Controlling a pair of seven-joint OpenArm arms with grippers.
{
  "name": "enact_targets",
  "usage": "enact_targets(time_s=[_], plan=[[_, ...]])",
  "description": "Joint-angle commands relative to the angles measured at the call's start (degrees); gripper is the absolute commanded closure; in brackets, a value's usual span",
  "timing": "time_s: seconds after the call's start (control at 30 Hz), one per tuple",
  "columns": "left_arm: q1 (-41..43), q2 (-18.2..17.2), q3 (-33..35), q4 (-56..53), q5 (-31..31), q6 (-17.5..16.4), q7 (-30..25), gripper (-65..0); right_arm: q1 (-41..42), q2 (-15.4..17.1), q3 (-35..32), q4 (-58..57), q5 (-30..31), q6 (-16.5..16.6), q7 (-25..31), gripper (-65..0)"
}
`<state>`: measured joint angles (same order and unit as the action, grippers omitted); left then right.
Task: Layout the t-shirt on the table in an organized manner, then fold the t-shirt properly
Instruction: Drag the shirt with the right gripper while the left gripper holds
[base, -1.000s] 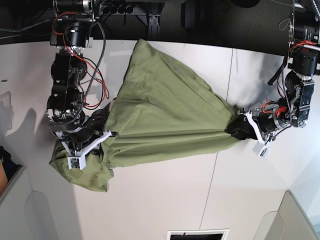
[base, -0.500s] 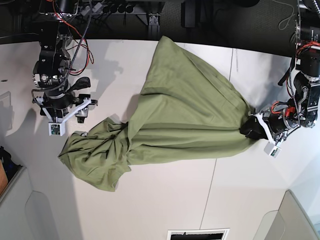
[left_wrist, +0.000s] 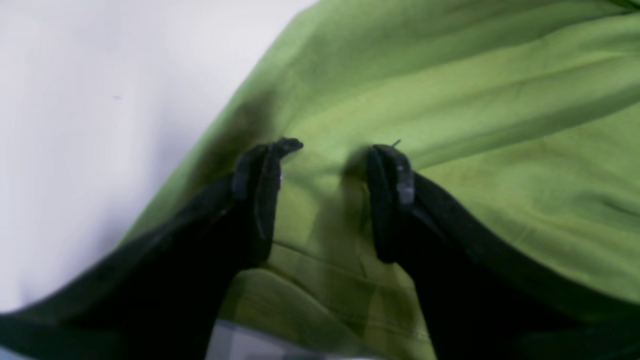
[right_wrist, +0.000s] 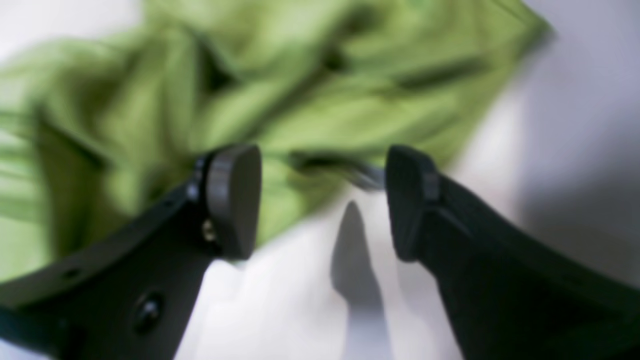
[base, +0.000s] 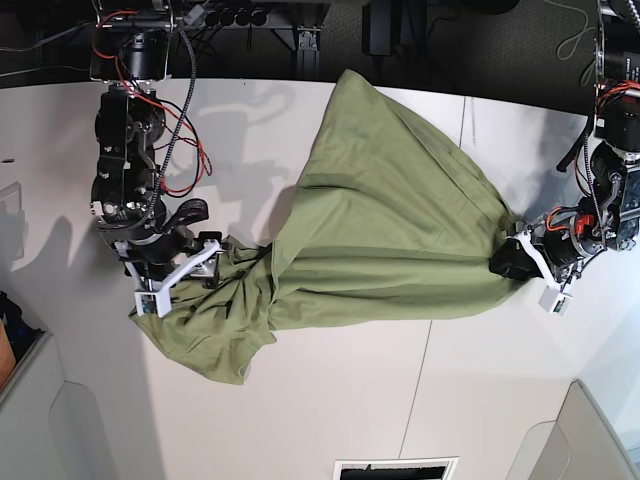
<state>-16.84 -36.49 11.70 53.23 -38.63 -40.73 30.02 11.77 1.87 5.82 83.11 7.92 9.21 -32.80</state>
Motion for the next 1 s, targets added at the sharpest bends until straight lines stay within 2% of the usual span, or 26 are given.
enact_targets(time_s=[0.0,0.17,0.3,0.43,0.53,0.73,0.77,0.8,0.97], plan=[[-0.15,-0.66,0.07,0.07,1.53,0.73,2.99,-32.1,2.25,-0.48,-0.48,0.94,0.00,0.63,1.64,-38.7],[-0.13,-0.68,0.07,0.07,1.53,0.73,3.67,-32.1,4.28,-2.91,-1.29,0.83,-1.97,0.37,2.43,-38.7],[-0.13,-0.68,0.07,0.07,1.51,0.73,3.76,-32.1,5.09,-2.99,-1.29,-1.66,-2.05,-0.02,3.72,-38.6],[-0.13,-0.68,0.07,0.07,1.42,0.73,3.91,-32.1,6.43,-2.99,-1.29,-9.18,-2.62,-0.24,8.04,-38.6],[-0.13,-0.66,0.07,0.07,0.31,0.73,4.09,-32.1,8.31,-2.99,-1.29,-14.43,-2.58,-0.44,9.11,-38.6],[-0.11,-0.66,0.07,0.07,-0.15,0.73,4.33,-32.1,9.97,-2.99,-1.29,-15.39,-2.58,-0.42,9.94,-38.5],[-0.11,-0.66,0.07,0.07,-0.17,0.73,4.57,-32.1,10.14,-3.02,-1.29,-15.39,-2.58,-0.37,10.47,-37.3],[-0.13,-0.66,0.07,0.07,-0.17,0.73,4.72,-32.1,10.32,-3.04,-1.29,-15.39,-2.54,-0.37,10.54,-33.0],[-0.13,-0.68,0.07,0.07,-0.17,0.73,4.72,-32.1,10.60,-3.19,-1.29,-15.39,-2.36,-0.39,11.65,-3.3]])
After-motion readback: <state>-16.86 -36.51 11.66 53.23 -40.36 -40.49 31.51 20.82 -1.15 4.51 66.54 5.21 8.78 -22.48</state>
